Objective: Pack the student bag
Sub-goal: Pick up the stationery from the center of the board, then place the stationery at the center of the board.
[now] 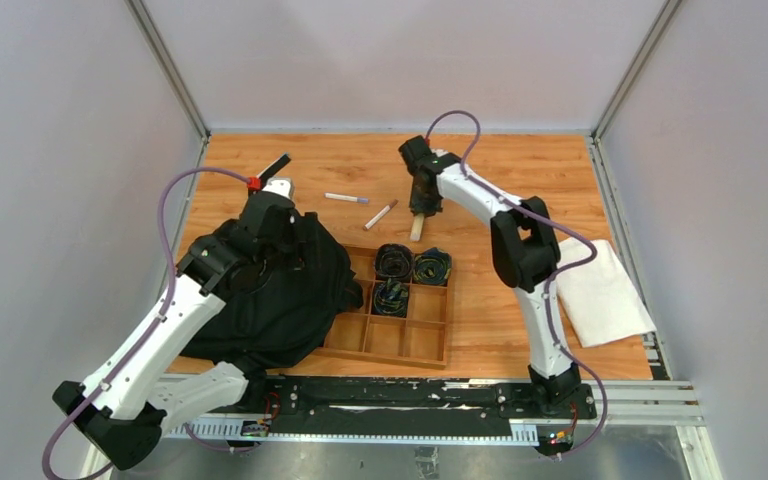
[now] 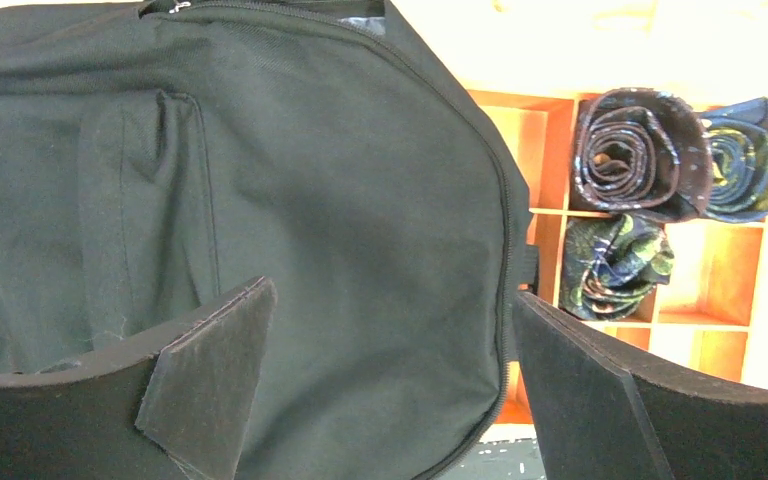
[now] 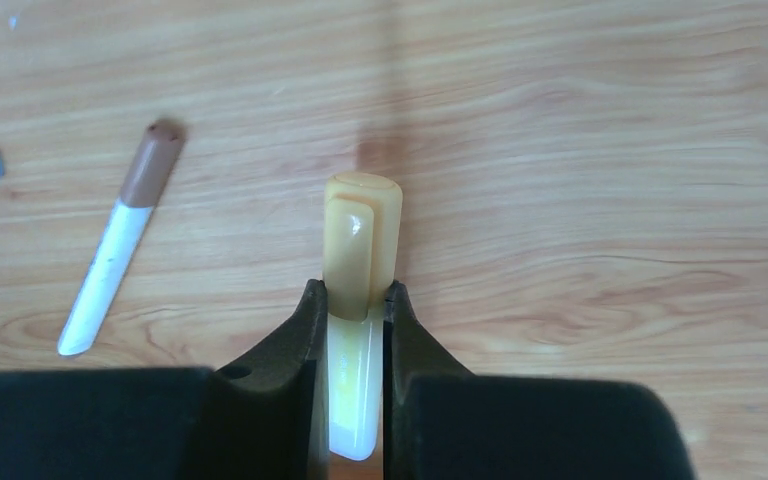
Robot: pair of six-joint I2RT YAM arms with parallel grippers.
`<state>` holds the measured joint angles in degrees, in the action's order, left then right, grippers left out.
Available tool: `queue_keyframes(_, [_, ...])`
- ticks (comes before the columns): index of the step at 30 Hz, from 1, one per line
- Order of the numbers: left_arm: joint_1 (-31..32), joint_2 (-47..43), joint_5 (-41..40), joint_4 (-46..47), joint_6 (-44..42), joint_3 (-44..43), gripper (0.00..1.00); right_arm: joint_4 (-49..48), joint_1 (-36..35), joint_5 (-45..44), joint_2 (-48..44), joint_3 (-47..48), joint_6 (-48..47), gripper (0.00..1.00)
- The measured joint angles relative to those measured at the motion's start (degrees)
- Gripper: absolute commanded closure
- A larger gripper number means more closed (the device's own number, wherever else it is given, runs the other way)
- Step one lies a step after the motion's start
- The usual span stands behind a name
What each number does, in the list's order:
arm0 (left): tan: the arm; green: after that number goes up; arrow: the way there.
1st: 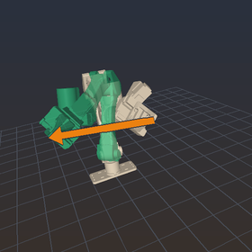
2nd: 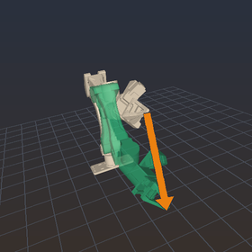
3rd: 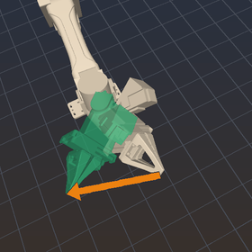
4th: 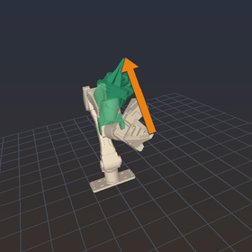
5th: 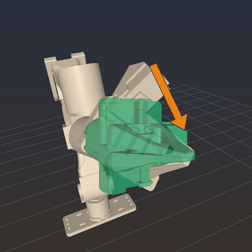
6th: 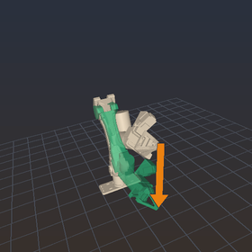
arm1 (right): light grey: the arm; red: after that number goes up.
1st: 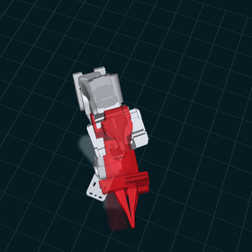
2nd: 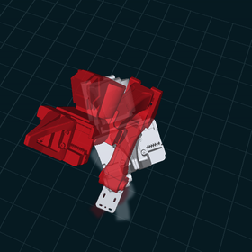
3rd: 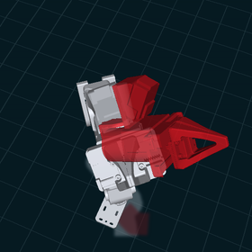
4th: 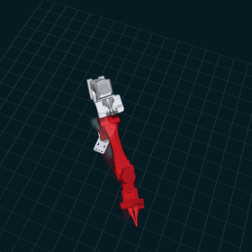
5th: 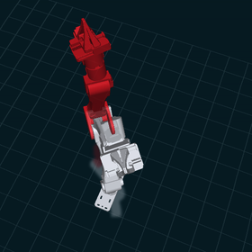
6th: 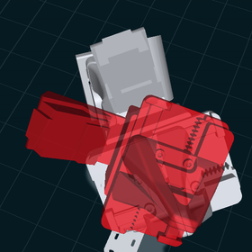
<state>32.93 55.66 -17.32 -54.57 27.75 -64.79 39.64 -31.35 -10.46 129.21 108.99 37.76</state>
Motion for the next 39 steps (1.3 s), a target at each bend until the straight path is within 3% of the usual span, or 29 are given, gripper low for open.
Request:
queue_keyframes(6, [-0.31,1.92,-3.54,-1.40,0.98,0.00,0.05,-3.19,5.75,-1.01,-10.27,-10.60,-3.41,1.00])
queue_keyframes(10, [-4.46,1.86,-4.17,-2.29,1.20,0.00,0.05,-5.73,9.92,0.37,-15.54,-18.69,-4.66,1.00])
queue_keyframes(17, [-24.28,3.58,-0.26,-2.45,1.73,2.21,0.05,-7.54,12.61,1.68,-18.62,-28.61,-6.88,1.00])
queue_keyframes(20, [-29.33,6.43,0.87,-2.43,2.36,4.70,0.06,-7.91,12.59,2.40,-21.38,-31.43,-7.72,1.00])
queue_keyframes(22, [-29.94,8.33,1.07,-2.25,2.75,5.92,0.10,-8.76,12.59,2.64,-23.52,-32.87,-7.96,1.00])
queue_keyframes(26, [-30.08,9.84,2.58,-1.07,3.48,7.76,0.35,-9.77,12.59,3.26,-28.04,-35.43,-8.28,1.00])
queue_keyframes(30, [-30.23,9.40,9.42,0.94,3.67,9.01,0.52,-10.36,12.59,3.63,-30.38,-36.87,-8.39,1.00])
queue_keyframes(34, [-30.23,6.80,16.46,3.15,3.78,12.07,0.59,-10.58,12.59,4.15,-30.86,-37.66,-8.41,1.00])
queue_keyframes(39, [-28.81,3.04,20.65,5.05,2.99,14.47,0.55,-11.39,12.59,5.53,-30.86,-37.73,-8.37,1.00])
